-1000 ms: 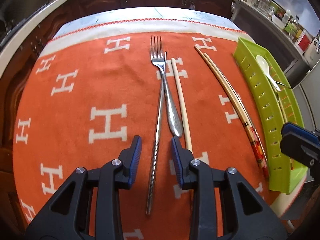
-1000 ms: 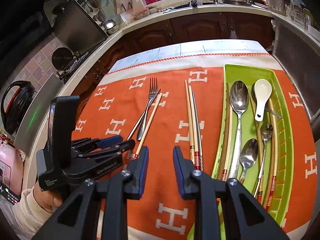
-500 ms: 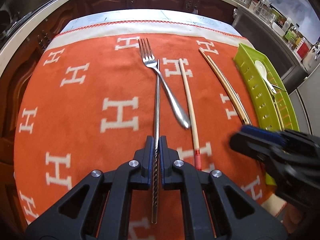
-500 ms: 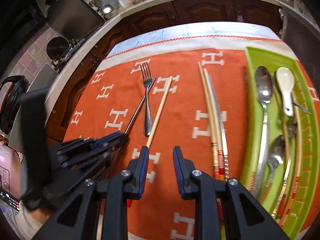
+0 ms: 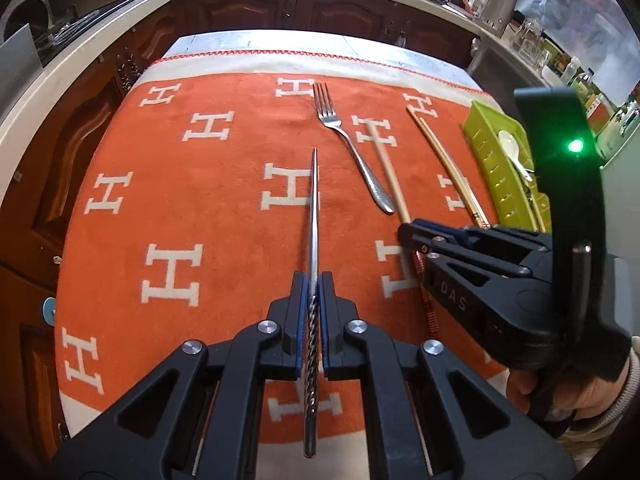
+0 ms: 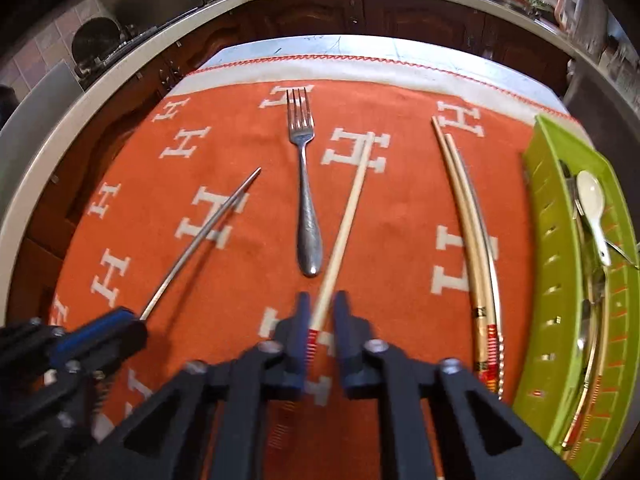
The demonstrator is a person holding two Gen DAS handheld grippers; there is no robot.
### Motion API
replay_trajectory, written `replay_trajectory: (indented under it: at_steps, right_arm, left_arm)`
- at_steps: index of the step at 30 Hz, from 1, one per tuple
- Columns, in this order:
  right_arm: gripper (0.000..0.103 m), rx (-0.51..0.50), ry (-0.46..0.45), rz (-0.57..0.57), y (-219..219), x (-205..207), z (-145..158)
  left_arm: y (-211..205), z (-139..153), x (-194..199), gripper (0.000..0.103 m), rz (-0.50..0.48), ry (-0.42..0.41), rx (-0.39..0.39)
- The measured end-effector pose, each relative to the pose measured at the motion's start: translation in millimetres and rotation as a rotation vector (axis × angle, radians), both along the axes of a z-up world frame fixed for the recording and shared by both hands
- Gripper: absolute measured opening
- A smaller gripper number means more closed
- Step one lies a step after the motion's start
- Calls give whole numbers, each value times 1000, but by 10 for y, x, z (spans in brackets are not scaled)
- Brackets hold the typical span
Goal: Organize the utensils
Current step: 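Grasp a metal chopstick with the left tool while the right tool grasps a wooden chopstick, then carry both chopsticks into the green tray and open both tools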
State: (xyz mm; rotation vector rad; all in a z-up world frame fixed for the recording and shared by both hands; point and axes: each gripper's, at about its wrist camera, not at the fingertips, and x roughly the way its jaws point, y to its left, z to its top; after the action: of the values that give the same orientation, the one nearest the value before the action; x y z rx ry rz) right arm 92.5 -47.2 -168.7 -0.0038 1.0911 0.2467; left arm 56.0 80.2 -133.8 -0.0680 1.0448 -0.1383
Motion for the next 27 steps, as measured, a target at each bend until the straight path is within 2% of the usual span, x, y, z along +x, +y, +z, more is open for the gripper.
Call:
replay_trajectory:
  at_steps: [6, 13, 20, 27]
  right_arm:
    - [5, 169, 69, -65, -325, -128, 23]
    - [5, 295, -1, -136, -821, -457, 347]
    - [5, 350, -71, -204, -1314, -681, 656]
    - [5, 314, -69, -296, -1819, -653, 672]
  left_arm:
    - [-53, 190, -97, 3, -21, -25, -77]
    - [-248, 549, -155, 3, -48, -95, -140]
    - [-514, 696, -159, 3, -79, -127, -131]
    - [-716, 885, -187, 3, -86, -176, -130]
